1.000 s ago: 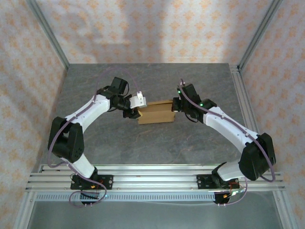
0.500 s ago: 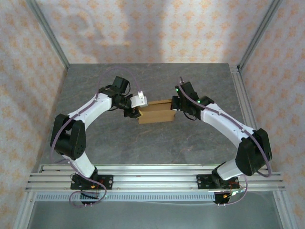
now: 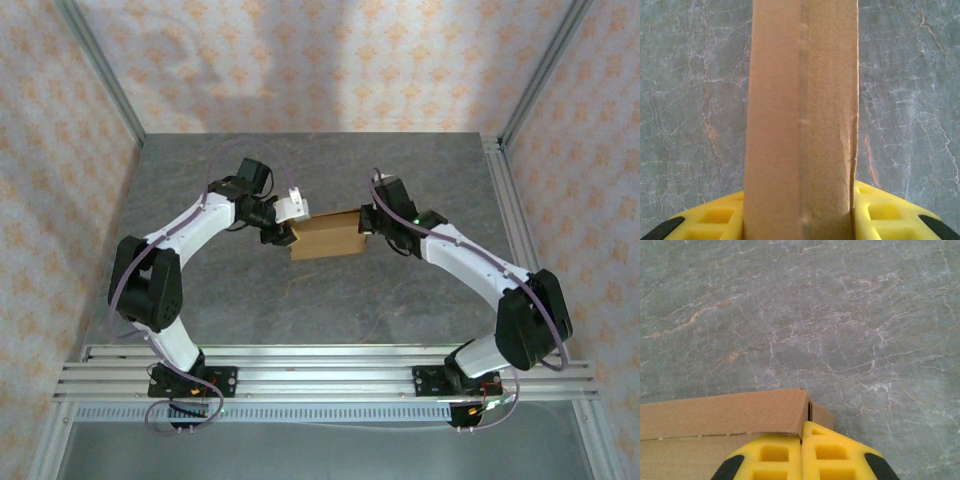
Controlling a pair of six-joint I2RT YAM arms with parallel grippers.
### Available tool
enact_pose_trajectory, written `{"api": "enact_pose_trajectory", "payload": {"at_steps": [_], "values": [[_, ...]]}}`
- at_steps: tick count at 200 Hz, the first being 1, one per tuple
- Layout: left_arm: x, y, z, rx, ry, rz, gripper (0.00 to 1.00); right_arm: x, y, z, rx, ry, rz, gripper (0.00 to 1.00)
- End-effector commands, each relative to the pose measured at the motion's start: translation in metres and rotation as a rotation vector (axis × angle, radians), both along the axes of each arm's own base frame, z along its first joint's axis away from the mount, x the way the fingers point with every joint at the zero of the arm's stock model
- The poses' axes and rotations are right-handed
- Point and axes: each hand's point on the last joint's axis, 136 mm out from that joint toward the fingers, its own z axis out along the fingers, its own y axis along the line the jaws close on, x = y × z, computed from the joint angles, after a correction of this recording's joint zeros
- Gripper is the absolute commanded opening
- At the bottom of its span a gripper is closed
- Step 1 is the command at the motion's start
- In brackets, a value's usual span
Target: Fold the paper box
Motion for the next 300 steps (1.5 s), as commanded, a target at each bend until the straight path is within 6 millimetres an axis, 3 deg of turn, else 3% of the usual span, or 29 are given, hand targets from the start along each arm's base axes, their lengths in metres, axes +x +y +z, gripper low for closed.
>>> {"api": "enact_pose_trajectory", "payload": {"at_steps": [1, 32, 110, 154, 164, 198, 244, 256, 300], "values": [[-0.005, 0.005, -0.022, 0.057, 0.072, 0.013, 0.37, -0.008, 0.003, -0.026, 0.000, 0.009, 0.048, 0.00], [-0.005, 0.005, -0.022, 0.050, 0.068, 0.006, 0.37, -0.008, -0.001, -0.032, -0.027, -0.031, 0.050, 0.00], [-0.003, 0.009, -0.023, 0.069, 0.041, 0.020, 0.40, -0.001, -0.006, 0.013, -0.045, -0.015, -0.003, 0.00], [-0.003, 0.005, -0.017, 0.043, 0.031, 0.017, 0.42, -0.002, -0.007, -0.007, -0.096, 0.048, 0.003, 0.00], [-0.003, 0.005, -0.017, 0.042, 0.031, 0.018, 0.45, -0.002, -0.007, -0.009, -0.101, 0.055, 0.001, 0.00], [0.004, 0.004, -0.013, 0.002, -0.010, 0.083, 0.73, 0.000, -0.005, -0.004, -0.101, 0.055, 0.006, 0.00], [0.014, -0.001, 0.019, -0.108, -0.084, 0.193, 0.96, 0.002, -0.005, -0.007, -0.128, 0.062, 0.004, 0.00], [0.021, 0.003, 0.028, -0.127, -0.137, 0.256, 0.99, 0.002, -0.005, -0.006, -0.136, 0.061, 0.006, 0.00], [0.033, 0.016, 0.057, -0.226, -0.242, 0.457, 1.00, 0.001, -0.003, -0.003, -0.137, 0.066, 0.011, 0.00]]}}
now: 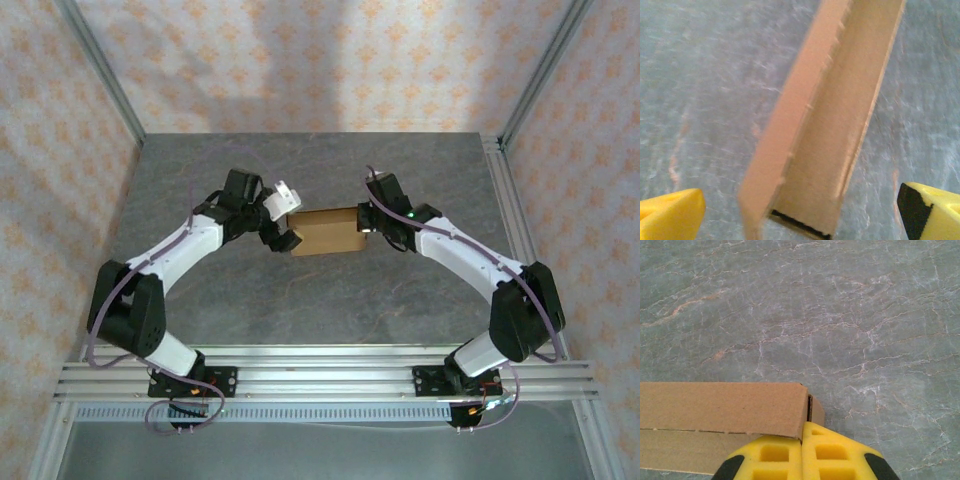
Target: Fold the paper box
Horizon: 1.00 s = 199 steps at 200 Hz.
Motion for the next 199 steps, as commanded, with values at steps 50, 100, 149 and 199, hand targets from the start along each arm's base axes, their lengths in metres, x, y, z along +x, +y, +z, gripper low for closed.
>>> {"api": "enact_pose_trajectory", "payload": {"at_steps": [50, 100, 149, 199], "values": [[0.008, 0.017, 0.069, -0.245, -0.074, 0.423, 1.00, -0.005, 0.000, -0.002, -0.039, 0.057, -0.002, 0.00], [-0.016, 0.031, 0.062, -0.097, 0.092, 0.605, 1.00, -0.005, 0.003, -0.003, -0.031, 0.078, -0.003, 0.00], [-0.029, 0.044, 0.049, 0.073, 0.234, 0.646, 0.78, -0.005, 0.003, -0.002, -0.031, 0.084, 0.000, 0.00], [-0.021, 0.041, 0.040, 0.094, 0.309, 0.634, 0.52, -0.007, 0.004, -0.004, -0.021, 0.091, -0.003, 0.00]]}}
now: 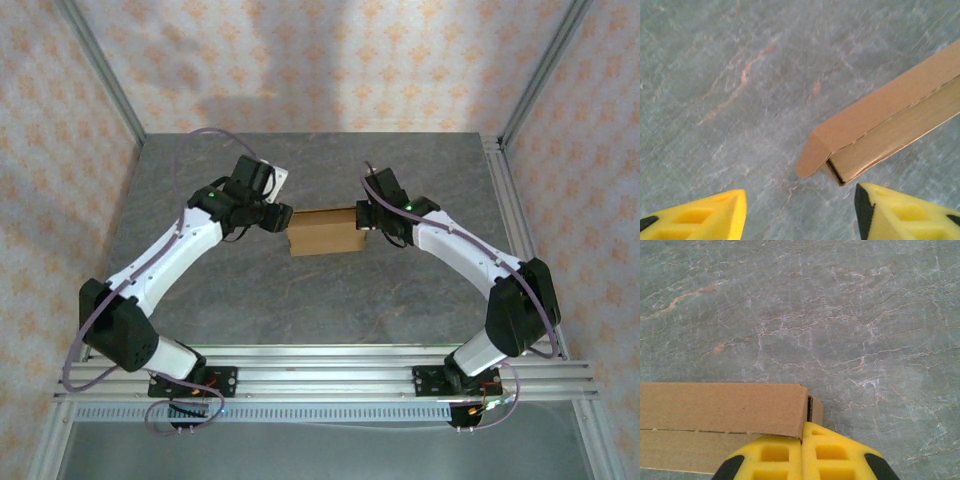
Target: Fold the paper box
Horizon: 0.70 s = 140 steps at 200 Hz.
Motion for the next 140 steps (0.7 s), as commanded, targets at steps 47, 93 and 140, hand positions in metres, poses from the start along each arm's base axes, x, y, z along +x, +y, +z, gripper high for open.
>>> {"api": "enact_pose_trajectory", "payload": {"at_steps": [47, 93, 140], "values": [[0.004, 0.001, -0.009, 0.006, 0.078, 0.003, 0.41, -0.006, 0.003, -0.005, 0.002, 0.040, 0.002, 0.00], [0.013, -0.005, -0.017, -0.007, 0.089, 0.013, 0.37, -0.005, 0.005, -0.004, 0.017, 0.039, 0.002, 0.00], [0.017, -0.010, -0.021, -0.041, 0.091, 0.017, 0.27, -0.005, 0.004, -0.003, 0.018, 0.031, -0.002, 0.00]]}}
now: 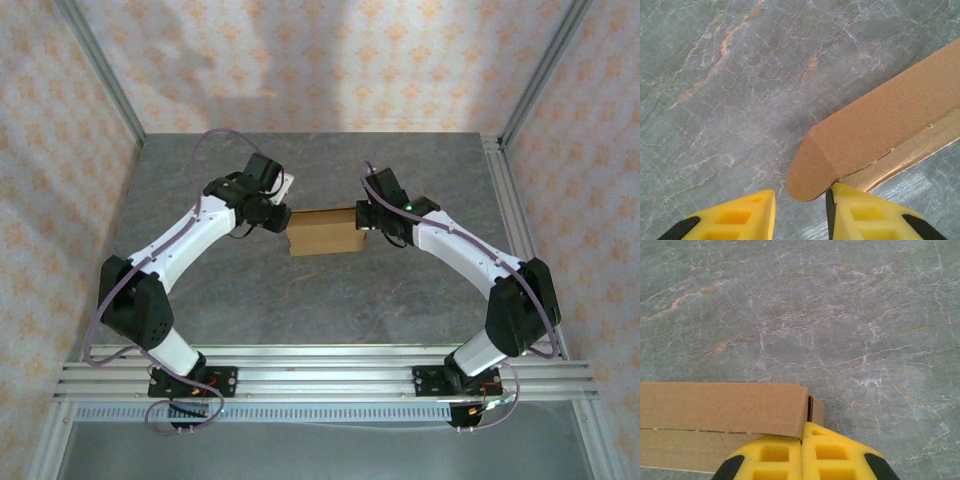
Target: Fold the paper box
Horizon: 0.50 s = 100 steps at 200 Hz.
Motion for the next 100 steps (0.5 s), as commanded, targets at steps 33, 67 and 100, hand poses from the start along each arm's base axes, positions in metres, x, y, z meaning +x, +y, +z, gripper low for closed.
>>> {"api": "enact_pose_trajectory", "payload": {"at_steps": [33, 67, 100], "values": [[0.0129, -0.0045, 0.0161, -0.067, -0.040, 0.028, 0.20, -0.0052, 0.0023, -0.0035, 0.009, 0.028, -0.003, 0.00], [0.0123, -0.0033, 0.0098, -0.064, -0.025, 0.035, 0.18, -0.0060, 0.0019, -0.0018, 0.012, 0.024, -0.004, 0.00], [0.0185, -0.0059, 0.0103, -0.075, -0.040, 0.041, 0.11, -0.0075, 0.0031, -0.0010, 0.018, 0.028, 0.004, 0.00]]}}
